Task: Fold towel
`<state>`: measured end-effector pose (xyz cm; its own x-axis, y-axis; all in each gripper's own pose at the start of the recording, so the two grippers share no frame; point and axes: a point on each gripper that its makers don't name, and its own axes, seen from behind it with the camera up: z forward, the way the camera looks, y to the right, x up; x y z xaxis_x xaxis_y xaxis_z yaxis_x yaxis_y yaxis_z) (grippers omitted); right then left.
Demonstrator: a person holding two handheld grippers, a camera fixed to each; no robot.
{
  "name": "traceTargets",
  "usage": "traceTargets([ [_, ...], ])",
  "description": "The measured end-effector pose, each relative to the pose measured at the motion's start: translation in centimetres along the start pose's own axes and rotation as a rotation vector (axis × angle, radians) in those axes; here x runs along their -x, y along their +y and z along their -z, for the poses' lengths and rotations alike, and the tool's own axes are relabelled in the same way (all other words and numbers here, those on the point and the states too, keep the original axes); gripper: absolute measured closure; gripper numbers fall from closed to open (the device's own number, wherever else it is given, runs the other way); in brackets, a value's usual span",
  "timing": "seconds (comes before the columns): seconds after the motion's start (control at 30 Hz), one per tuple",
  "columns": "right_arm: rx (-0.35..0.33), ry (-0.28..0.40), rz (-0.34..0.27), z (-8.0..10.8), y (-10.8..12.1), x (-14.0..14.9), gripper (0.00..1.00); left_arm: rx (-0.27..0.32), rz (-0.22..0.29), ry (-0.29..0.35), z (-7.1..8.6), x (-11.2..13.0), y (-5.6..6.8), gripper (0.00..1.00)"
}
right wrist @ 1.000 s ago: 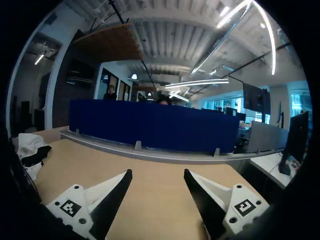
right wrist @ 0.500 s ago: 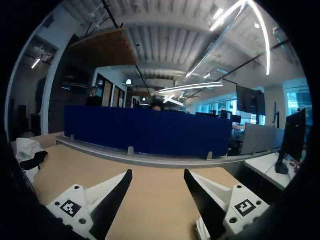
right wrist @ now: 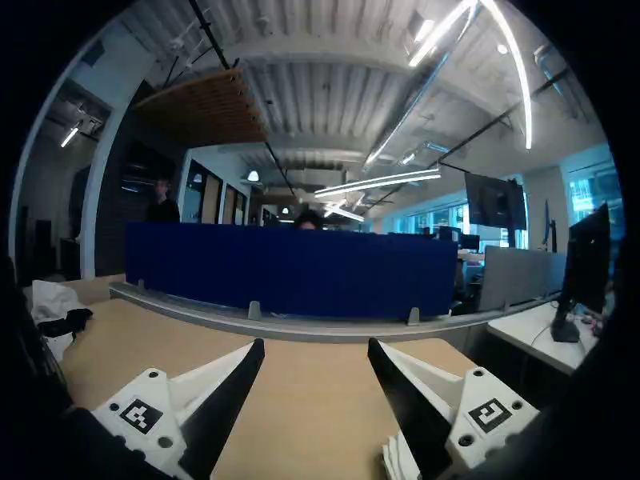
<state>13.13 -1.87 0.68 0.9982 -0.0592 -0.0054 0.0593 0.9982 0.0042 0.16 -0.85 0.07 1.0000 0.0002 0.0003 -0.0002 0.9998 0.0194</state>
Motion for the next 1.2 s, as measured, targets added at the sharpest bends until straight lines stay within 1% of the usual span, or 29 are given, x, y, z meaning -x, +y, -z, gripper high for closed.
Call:
traceTargets([
  [0.17,0.014,-0.006,-0.027,0.2,1.1,2.2,0.00,0.000,0.001,0.000,0.0,0.0,0.0,0.08],
  [0.37,0.019,-0.010,-0.044,0.3,2.0,5.4,0.00,0.000,0.001,0.000,0.0,0.0,0.0,0.08],
  [0.67,0.016,-0.019,-0.069,0.4,2.2,10.1,0.00,0.000,0.001,0.000,0.0,0.0,0.1,0.08],
  [0.97,0.012,-0.010,-0.079,0.1,2.7,11.7,0.00,0.000,0.001,0.000,0.0,0.0,0.1,0.08],
  [1.2,0.014,-0.007,-0.091,0.2,2.7,11.9,0.00,0.000,0.001,0.000,0.1,0.0,0.1,0.08],
])
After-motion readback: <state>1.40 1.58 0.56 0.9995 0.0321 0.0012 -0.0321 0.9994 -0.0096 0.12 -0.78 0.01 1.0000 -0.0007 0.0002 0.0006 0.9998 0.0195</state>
